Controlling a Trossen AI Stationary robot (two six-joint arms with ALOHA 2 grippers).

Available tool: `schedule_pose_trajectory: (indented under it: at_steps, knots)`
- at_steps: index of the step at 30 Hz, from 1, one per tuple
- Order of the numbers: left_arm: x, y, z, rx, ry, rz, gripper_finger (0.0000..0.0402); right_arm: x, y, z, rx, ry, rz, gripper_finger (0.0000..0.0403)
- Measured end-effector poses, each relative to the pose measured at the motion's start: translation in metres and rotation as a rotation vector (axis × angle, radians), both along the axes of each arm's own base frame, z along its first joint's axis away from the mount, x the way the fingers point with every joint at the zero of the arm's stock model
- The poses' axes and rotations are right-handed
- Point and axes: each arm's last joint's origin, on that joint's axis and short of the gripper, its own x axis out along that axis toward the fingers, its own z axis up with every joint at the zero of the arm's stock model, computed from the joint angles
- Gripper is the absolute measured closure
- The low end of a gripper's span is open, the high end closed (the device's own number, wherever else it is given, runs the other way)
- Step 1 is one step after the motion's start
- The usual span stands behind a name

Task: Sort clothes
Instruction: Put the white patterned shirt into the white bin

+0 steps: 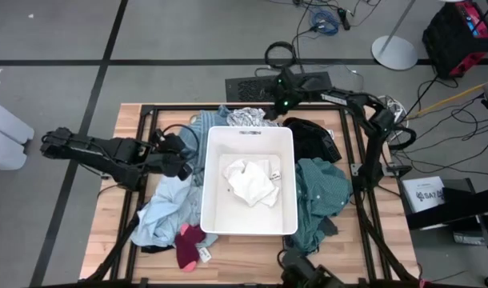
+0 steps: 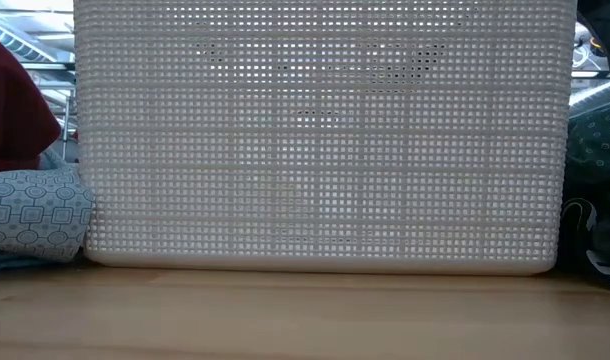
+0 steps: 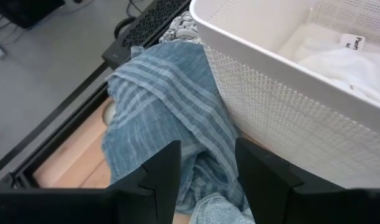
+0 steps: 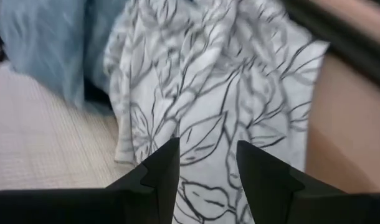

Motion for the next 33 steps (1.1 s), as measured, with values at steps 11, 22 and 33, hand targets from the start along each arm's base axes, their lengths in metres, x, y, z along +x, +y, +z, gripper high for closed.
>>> schedule_pose_trajectory:
  at_steps: [11,22,33]
  knots:
    - [0.0,0.0,0.0,-0.001,-0.001,0.002,0.024,0.022,0.014,-0.033,-0.006,0.106,0.068,0.0272]
    - [0.0,0.0,0.0,-0.002,-0.001,0.001,0.024,0.021,0.018,-0.028,-0.024,0.092,0.116,0.0399]
    - [0.0,0.0,0.0,0.007,0.01,-0.012,0.024,-0.002,0.056,0.082,-0.204,-0.152,0.179,0.0402]
